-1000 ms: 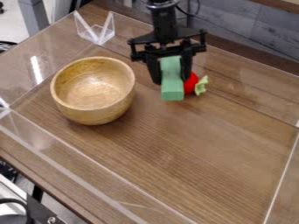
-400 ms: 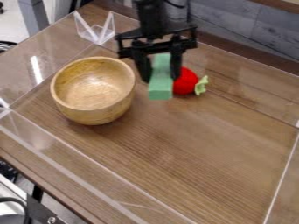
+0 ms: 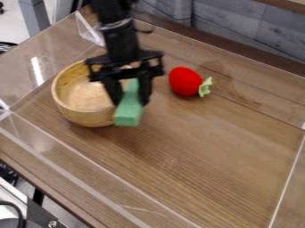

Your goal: Put the green stick in the brown bowl

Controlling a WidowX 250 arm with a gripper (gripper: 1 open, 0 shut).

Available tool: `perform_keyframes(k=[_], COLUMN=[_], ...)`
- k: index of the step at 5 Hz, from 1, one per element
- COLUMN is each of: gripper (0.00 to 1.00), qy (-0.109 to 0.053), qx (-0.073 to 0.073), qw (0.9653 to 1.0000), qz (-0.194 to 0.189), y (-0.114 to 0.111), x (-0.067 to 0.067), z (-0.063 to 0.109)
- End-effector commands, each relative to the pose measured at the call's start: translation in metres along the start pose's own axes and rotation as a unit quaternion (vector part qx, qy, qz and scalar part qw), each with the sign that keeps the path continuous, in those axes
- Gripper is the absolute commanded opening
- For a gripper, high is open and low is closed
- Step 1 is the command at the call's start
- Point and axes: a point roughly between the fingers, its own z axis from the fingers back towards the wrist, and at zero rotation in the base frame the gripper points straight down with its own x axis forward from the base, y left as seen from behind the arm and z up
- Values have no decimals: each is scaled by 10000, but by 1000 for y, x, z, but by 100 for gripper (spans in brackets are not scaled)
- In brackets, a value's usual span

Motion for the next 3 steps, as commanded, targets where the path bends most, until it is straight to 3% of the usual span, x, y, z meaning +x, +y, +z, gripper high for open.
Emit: perform_keyframes(k=[1, 2, 3], gripper=[0, 0, 0], qy=[-215, -174, -86], qx=[3, 14, 44], qw=[9995, 9991, 9972], qz=[-246, -379, -744], y=[14, 21, 26], x=[7, 11, 8], z=[1, -9, -9])
